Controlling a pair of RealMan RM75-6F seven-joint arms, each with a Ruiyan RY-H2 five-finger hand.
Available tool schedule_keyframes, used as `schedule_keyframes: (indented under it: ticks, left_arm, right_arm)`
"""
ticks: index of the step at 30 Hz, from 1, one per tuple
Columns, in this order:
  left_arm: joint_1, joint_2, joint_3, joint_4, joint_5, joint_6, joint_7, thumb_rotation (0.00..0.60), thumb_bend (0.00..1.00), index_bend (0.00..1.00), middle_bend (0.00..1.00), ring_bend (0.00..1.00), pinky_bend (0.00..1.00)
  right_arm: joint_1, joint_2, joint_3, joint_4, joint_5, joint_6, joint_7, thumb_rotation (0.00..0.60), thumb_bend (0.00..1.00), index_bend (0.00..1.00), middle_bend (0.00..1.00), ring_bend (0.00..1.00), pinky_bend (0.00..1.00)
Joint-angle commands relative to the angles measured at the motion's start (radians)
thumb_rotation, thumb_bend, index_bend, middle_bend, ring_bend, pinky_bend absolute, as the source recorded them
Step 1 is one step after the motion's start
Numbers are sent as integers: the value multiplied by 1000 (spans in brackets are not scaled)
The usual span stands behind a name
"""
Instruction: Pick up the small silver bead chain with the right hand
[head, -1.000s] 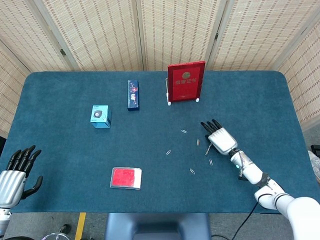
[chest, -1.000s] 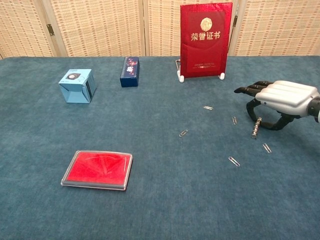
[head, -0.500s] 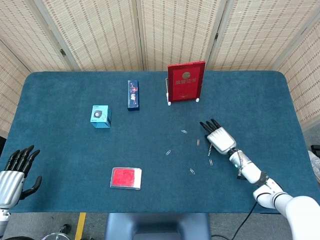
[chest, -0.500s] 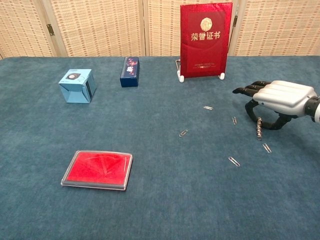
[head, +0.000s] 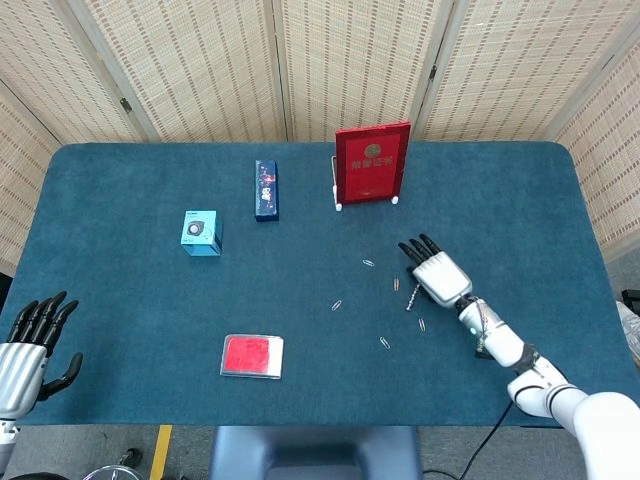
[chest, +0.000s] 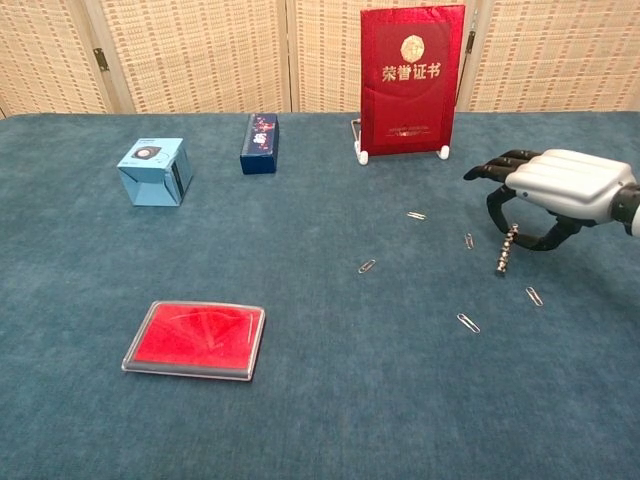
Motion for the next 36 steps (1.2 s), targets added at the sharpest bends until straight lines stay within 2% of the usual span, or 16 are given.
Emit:
schedule_keyframes:
  ticks: [1, 25, 36]
  left_arm:
    - [-1, 0, 0, 0, 0, -2, 1, 600, 499, 0, 0, 0, 0]
    - [5, 0, 1, -1, 7, 10, 2, 600, 499, 0, 0, 0, 0]
    - [5, -2, 5, -8, 19, 11, 21, 600, 499, 0, 0, 0, 0]
  right_arm:
    - [-3, 17, 5, -19, 0, 17, 3, 600, 473, 778, 101, 56, 0]
    - [-19, 87, 43, -139, 15, 105, 26, 600, 485, 800, 134, 58, 0]
    - [-37, 113, 56, -159, 52, 91, -66, 600, 485, 802, 138, 61, 0]
